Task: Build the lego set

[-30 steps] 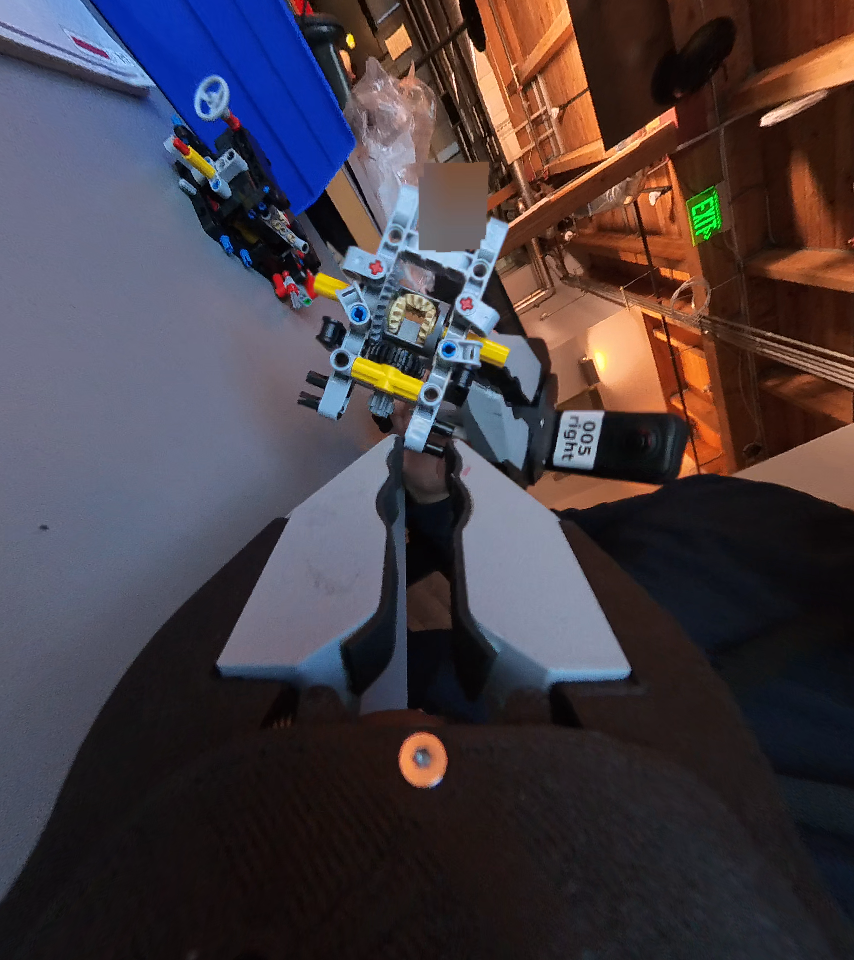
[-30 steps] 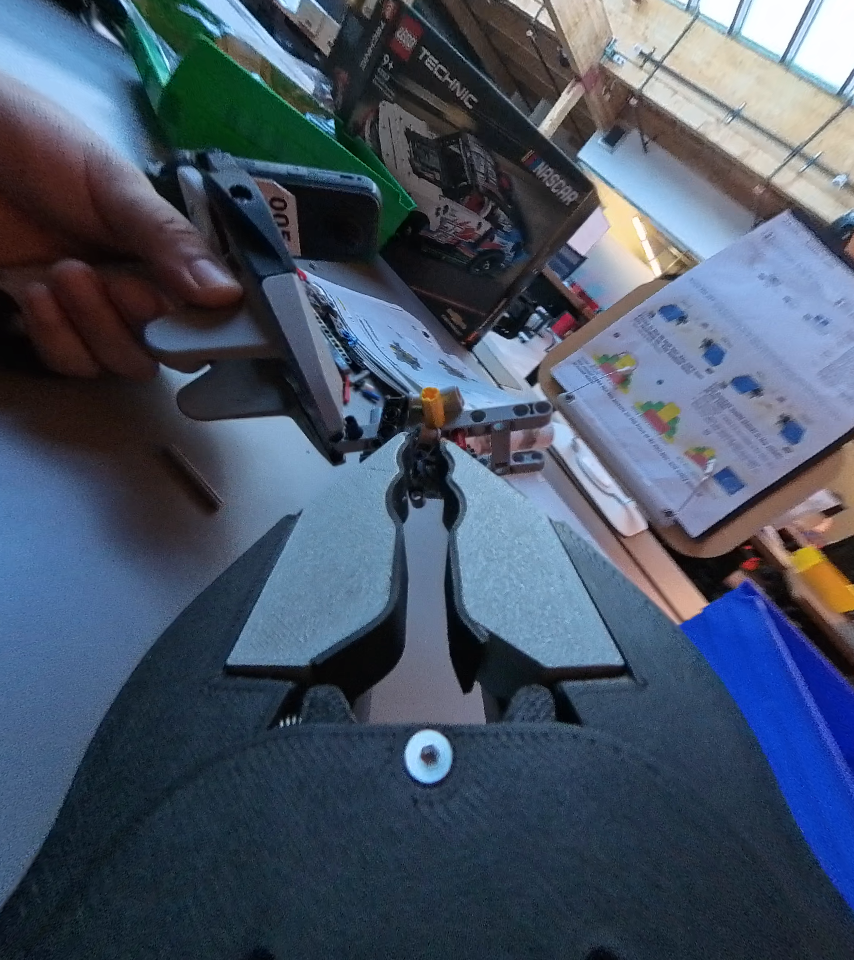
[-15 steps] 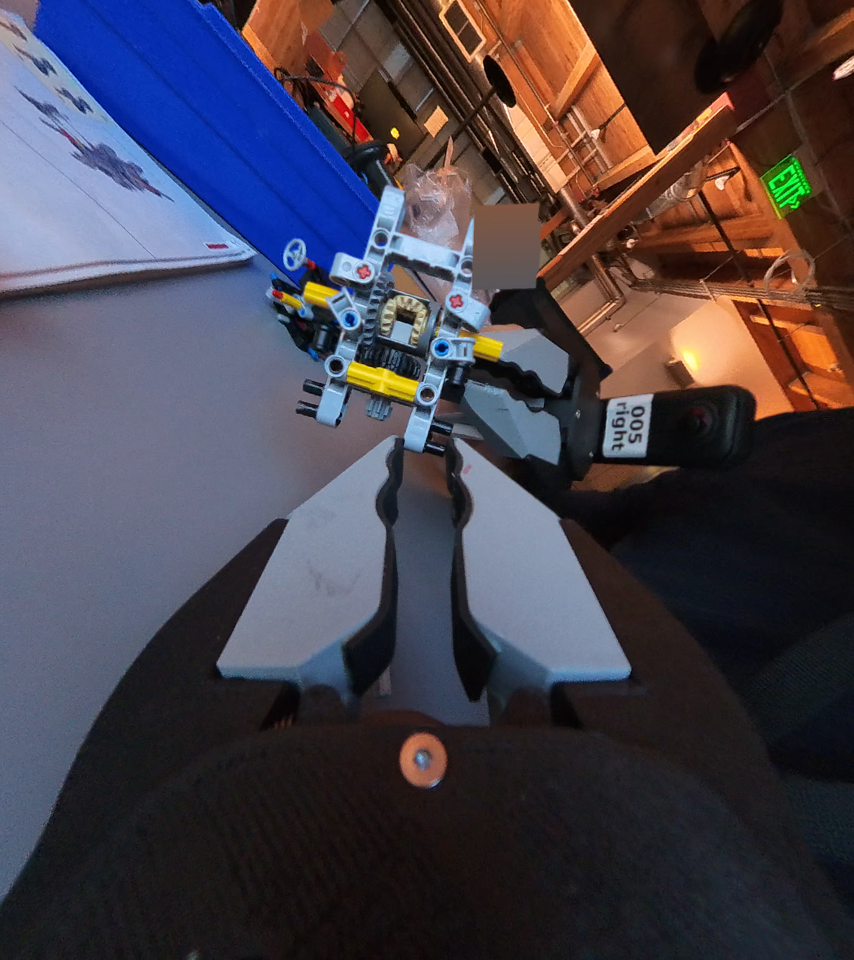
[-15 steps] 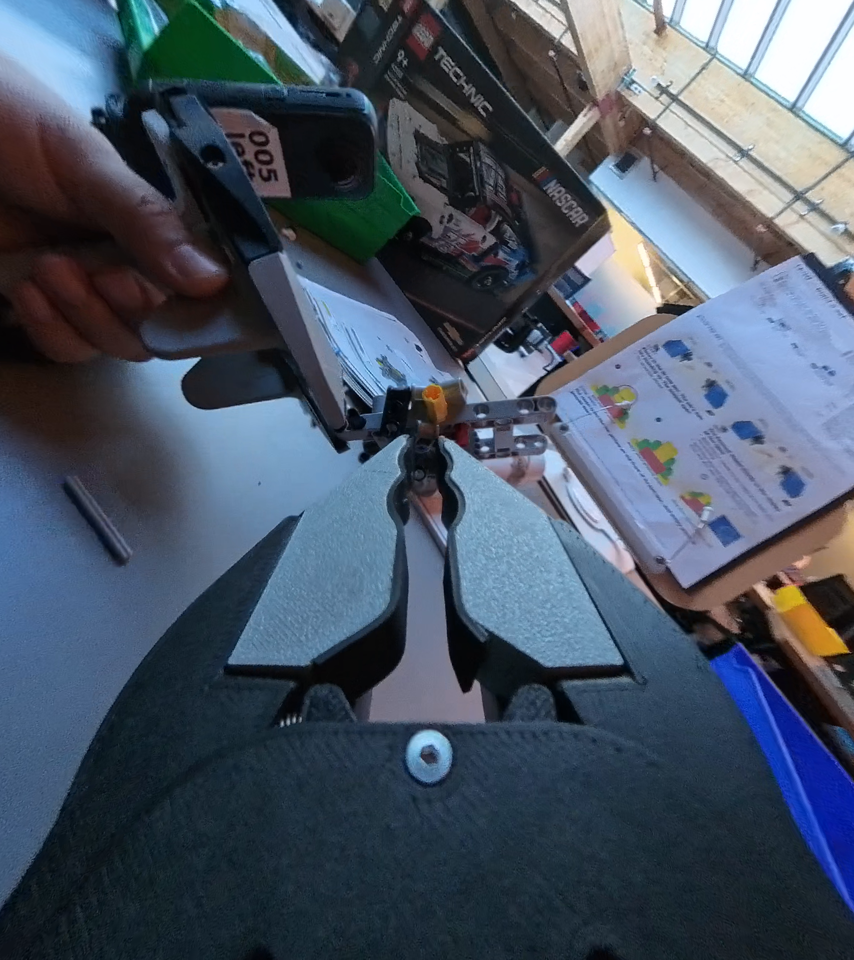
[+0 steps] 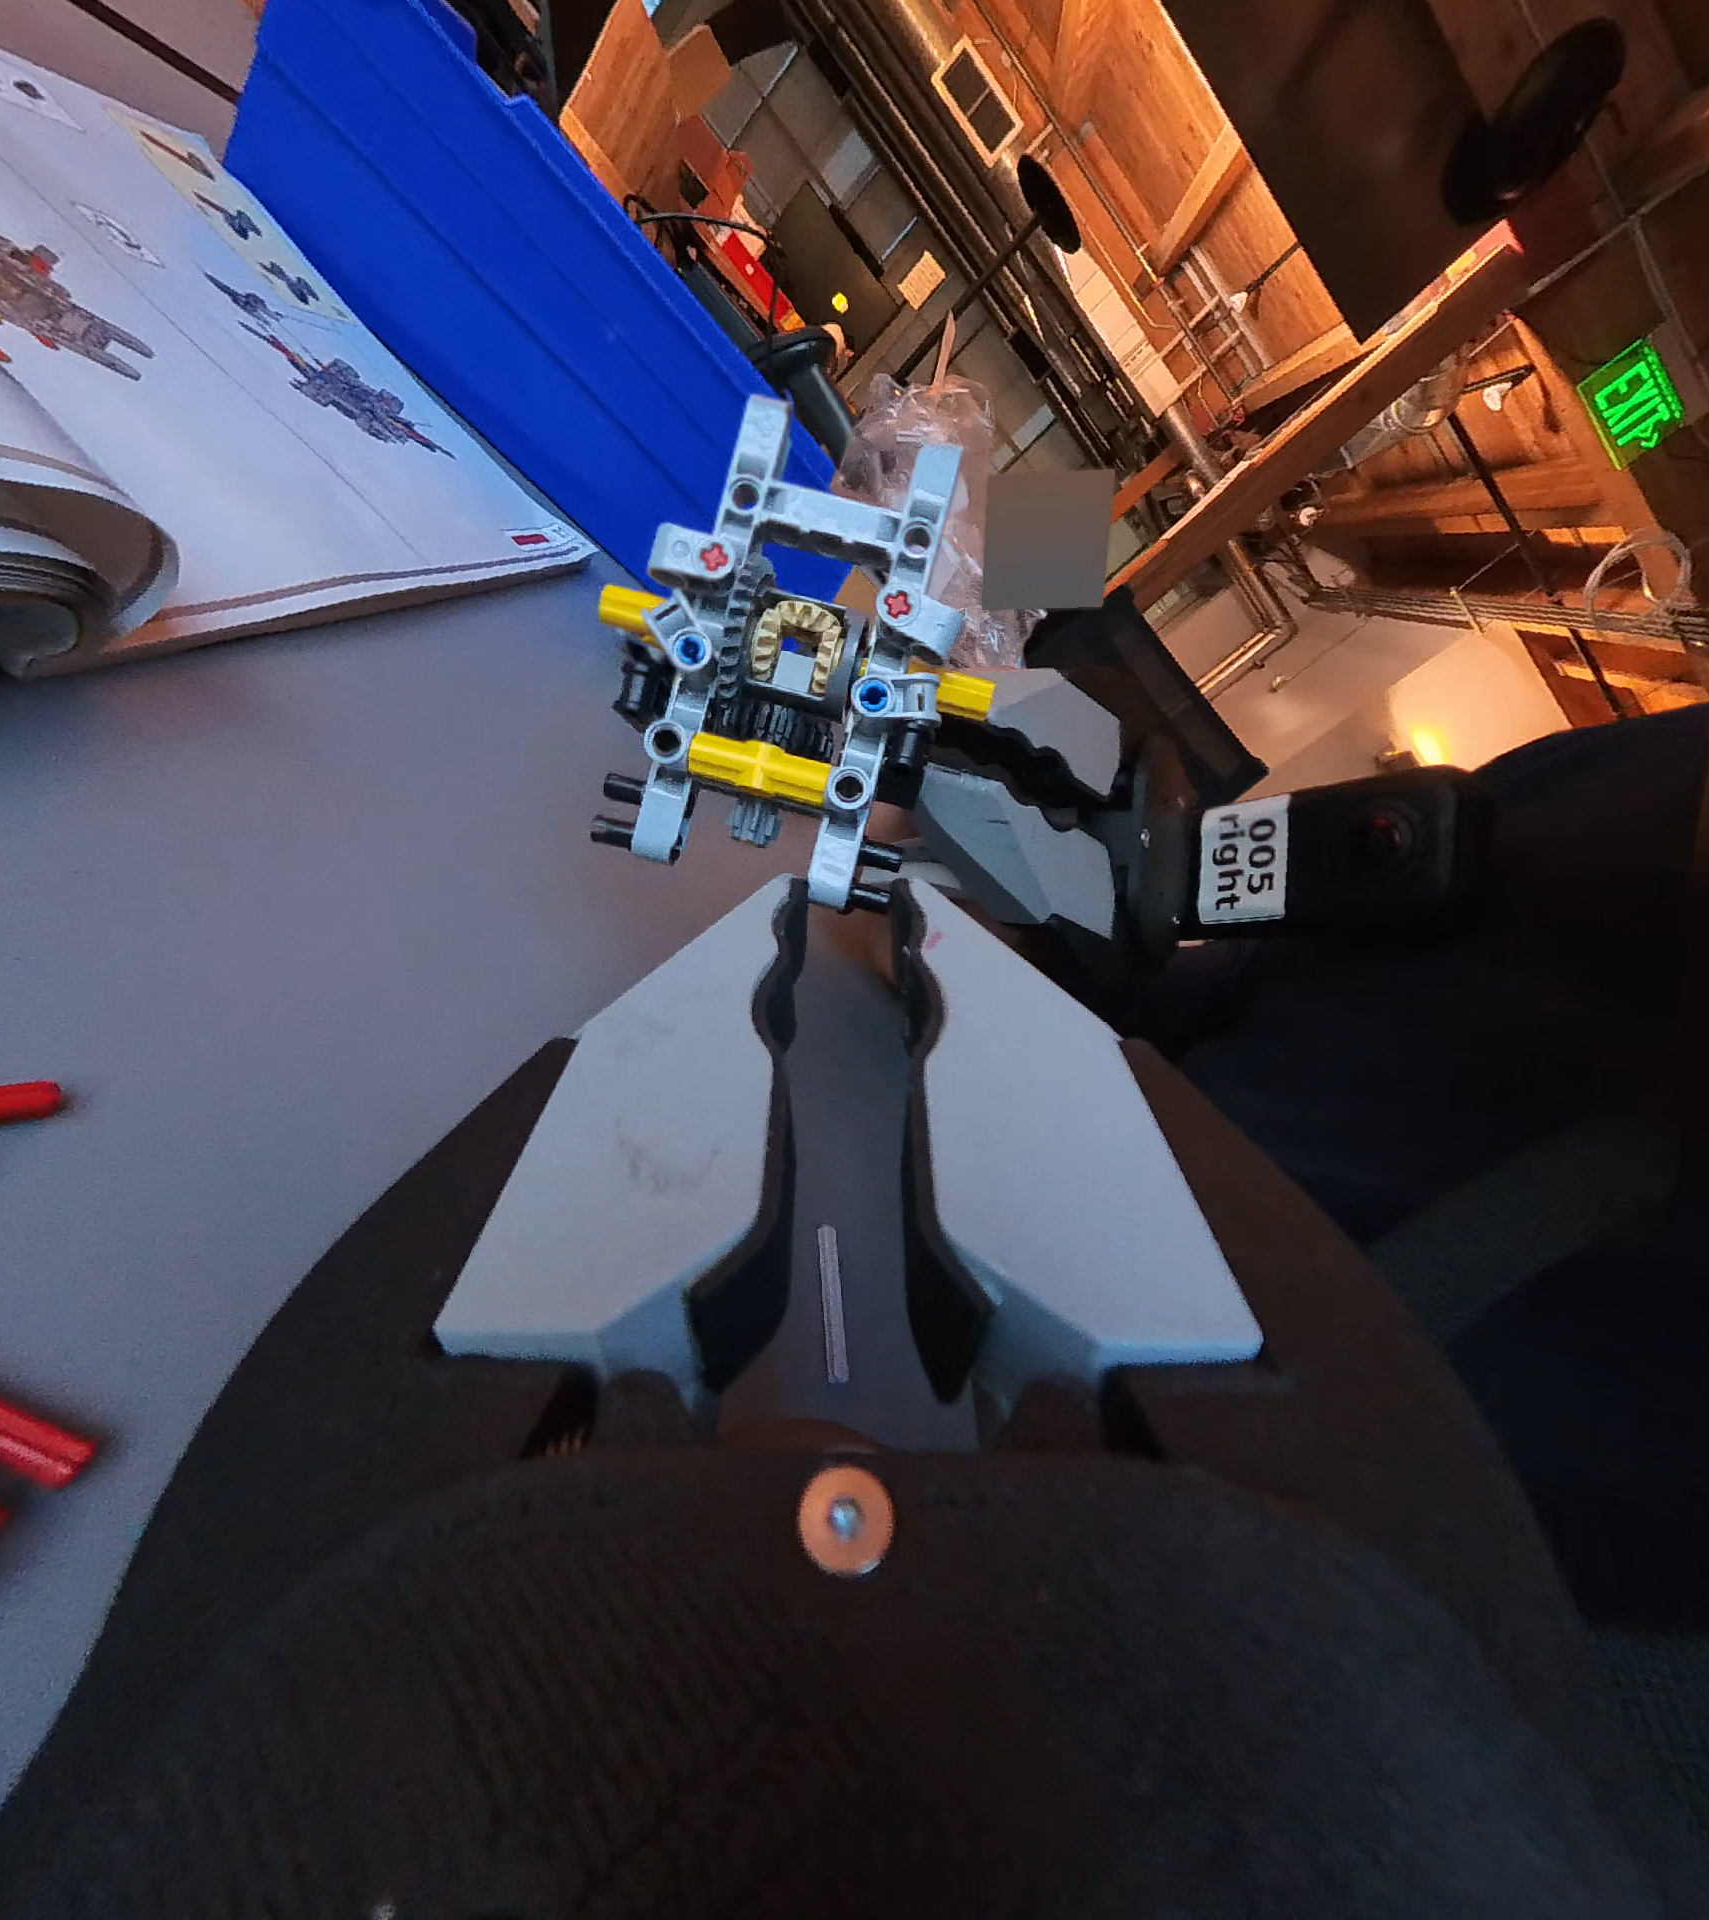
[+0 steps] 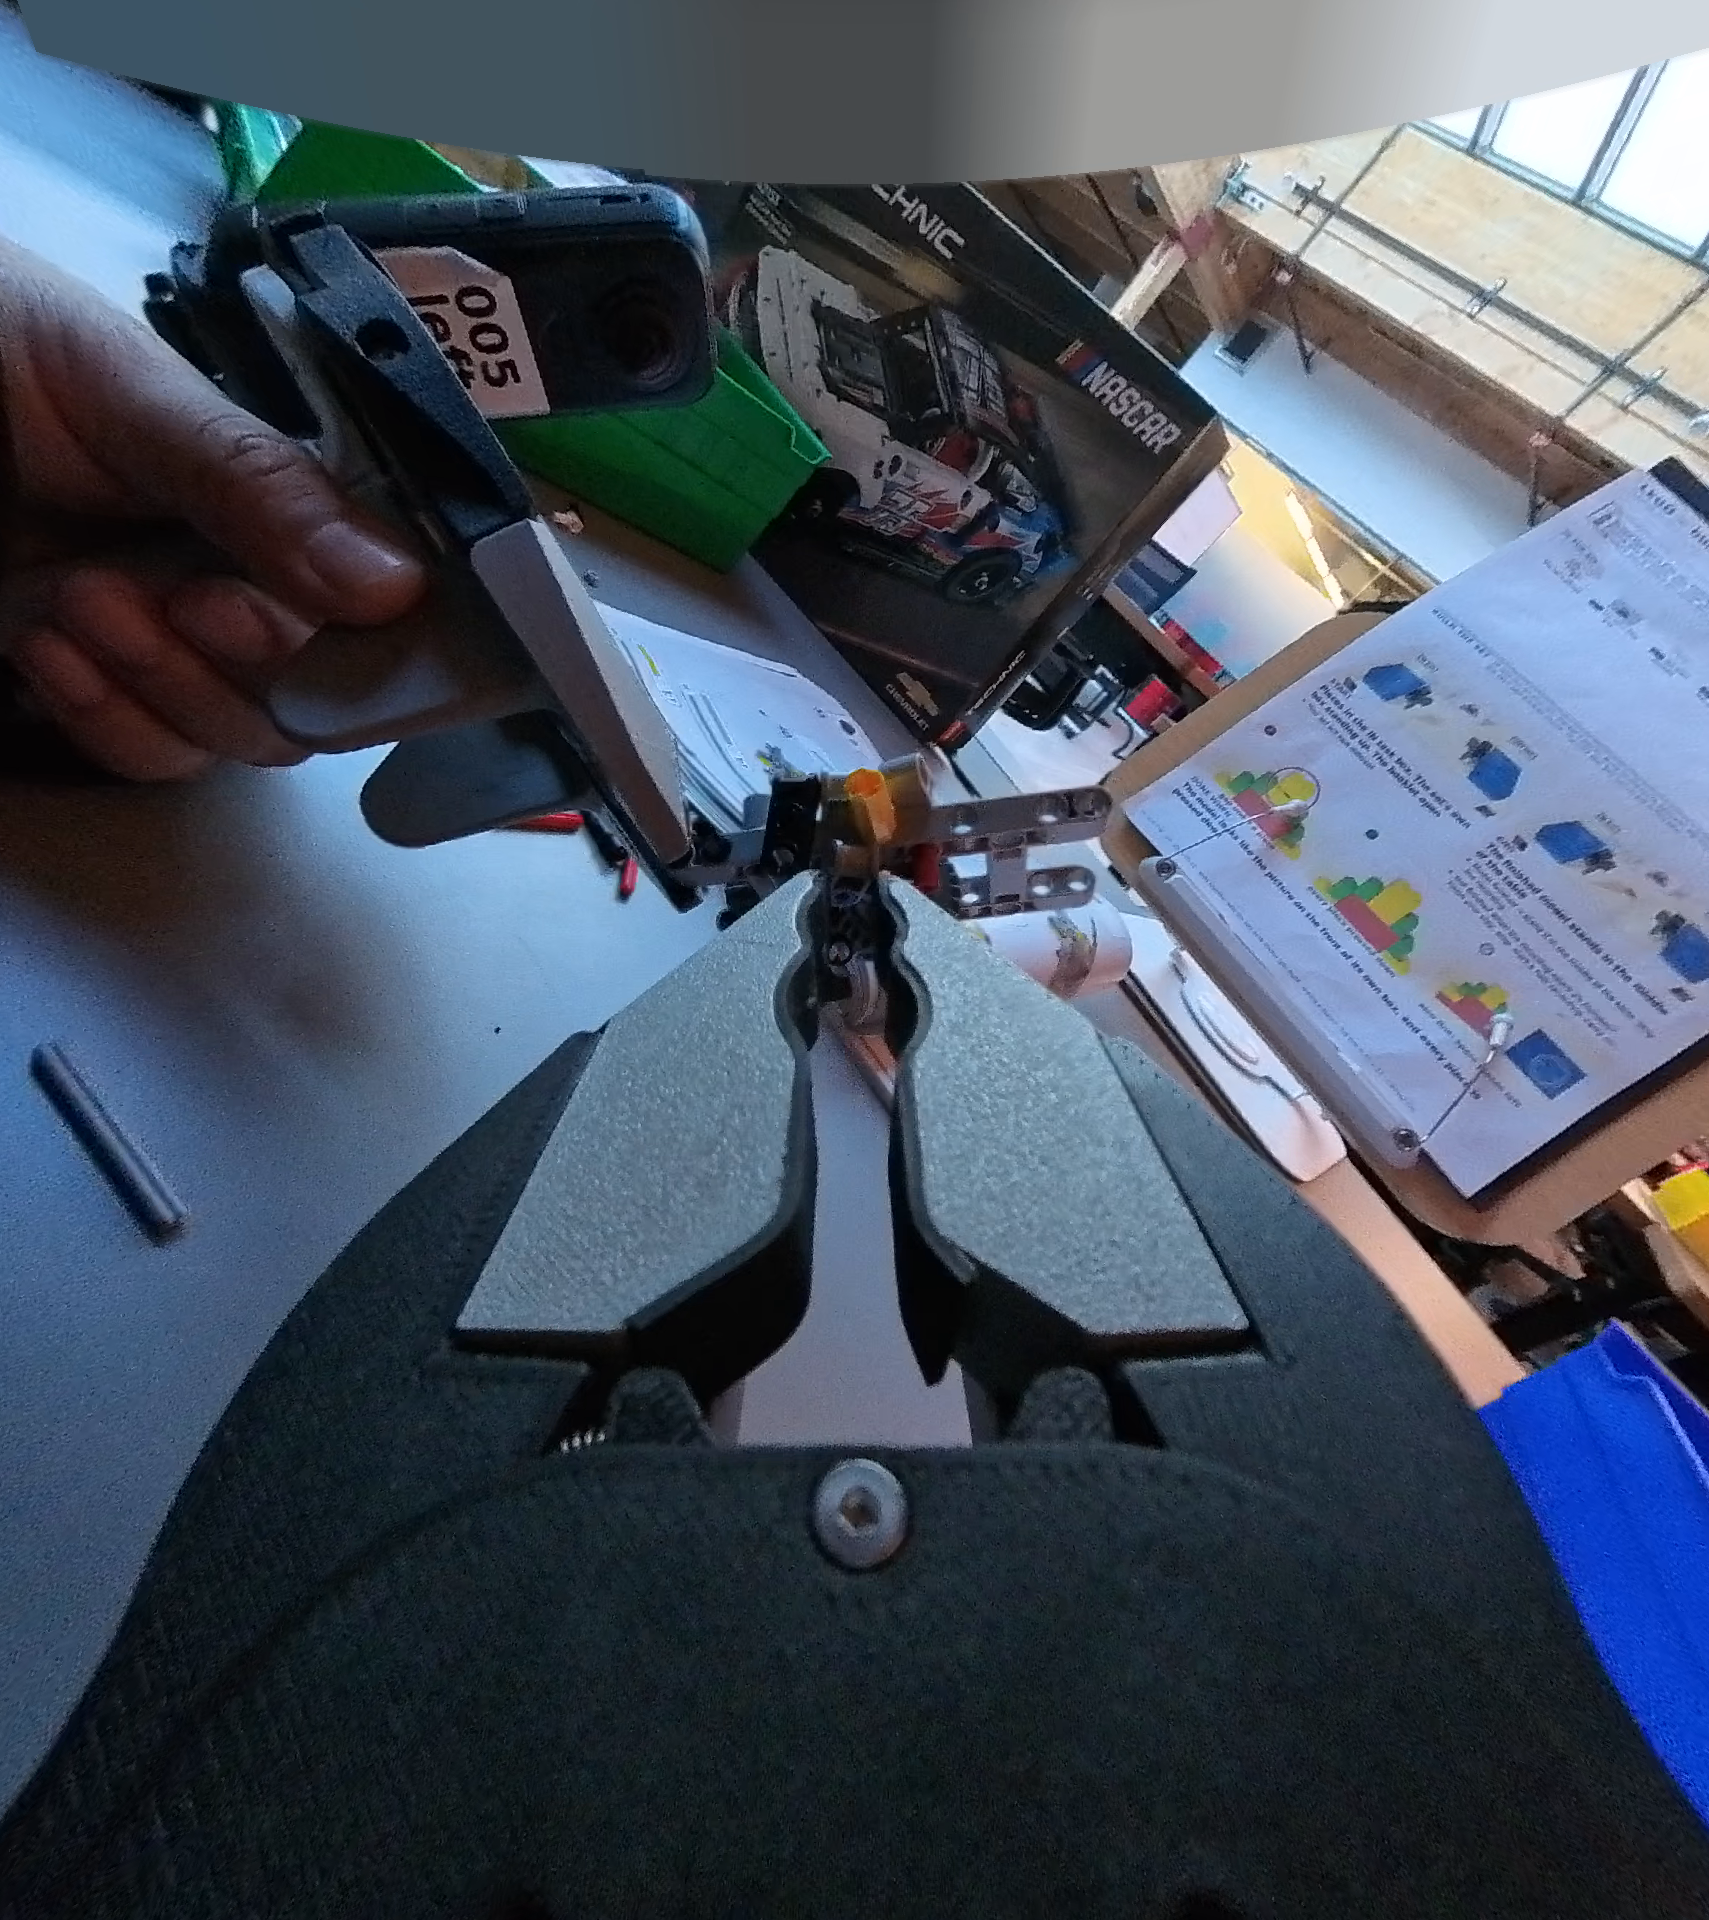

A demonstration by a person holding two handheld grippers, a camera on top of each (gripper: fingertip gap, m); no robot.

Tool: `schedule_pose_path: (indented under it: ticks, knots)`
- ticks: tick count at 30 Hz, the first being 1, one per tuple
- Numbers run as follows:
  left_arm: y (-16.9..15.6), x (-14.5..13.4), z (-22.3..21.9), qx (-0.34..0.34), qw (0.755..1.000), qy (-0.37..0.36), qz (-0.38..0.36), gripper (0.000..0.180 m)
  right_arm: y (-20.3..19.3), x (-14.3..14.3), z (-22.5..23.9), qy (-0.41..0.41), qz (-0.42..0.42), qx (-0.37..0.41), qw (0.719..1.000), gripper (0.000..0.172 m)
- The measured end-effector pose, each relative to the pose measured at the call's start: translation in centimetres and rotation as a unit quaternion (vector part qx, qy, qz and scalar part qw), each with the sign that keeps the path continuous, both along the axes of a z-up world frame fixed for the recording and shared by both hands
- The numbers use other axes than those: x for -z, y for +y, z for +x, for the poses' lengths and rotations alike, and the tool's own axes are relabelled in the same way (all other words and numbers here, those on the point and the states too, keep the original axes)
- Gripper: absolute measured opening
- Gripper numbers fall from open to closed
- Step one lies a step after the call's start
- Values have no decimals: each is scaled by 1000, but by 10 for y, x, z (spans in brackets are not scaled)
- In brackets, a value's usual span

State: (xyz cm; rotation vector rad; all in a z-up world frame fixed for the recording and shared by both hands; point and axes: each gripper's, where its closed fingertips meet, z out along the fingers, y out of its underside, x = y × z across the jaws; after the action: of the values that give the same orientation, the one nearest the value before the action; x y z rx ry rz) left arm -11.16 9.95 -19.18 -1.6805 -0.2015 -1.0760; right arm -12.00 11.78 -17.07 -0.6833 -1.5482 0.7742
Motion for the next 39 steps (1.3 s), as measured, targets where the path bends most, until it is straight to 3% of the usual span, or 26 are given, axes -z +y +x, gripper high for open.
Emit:
schedule_pose_path:
  ticks: [11, 29, 39]
  knots:
    - [1, 0, -3, -9, 1000, -4, 1, 13, 1, 3, -1, -18, -64, -29, 997, 3]
    - [1, 0, -5, -13, 1000, -12, -1, 13, 1, 5, -2, -27, -87, -42, 995, 3]
    - [4, 5, -12, -12, 997, -68, -32, 14, 5, 14, -6, -64, -139, -49, 987, 3]
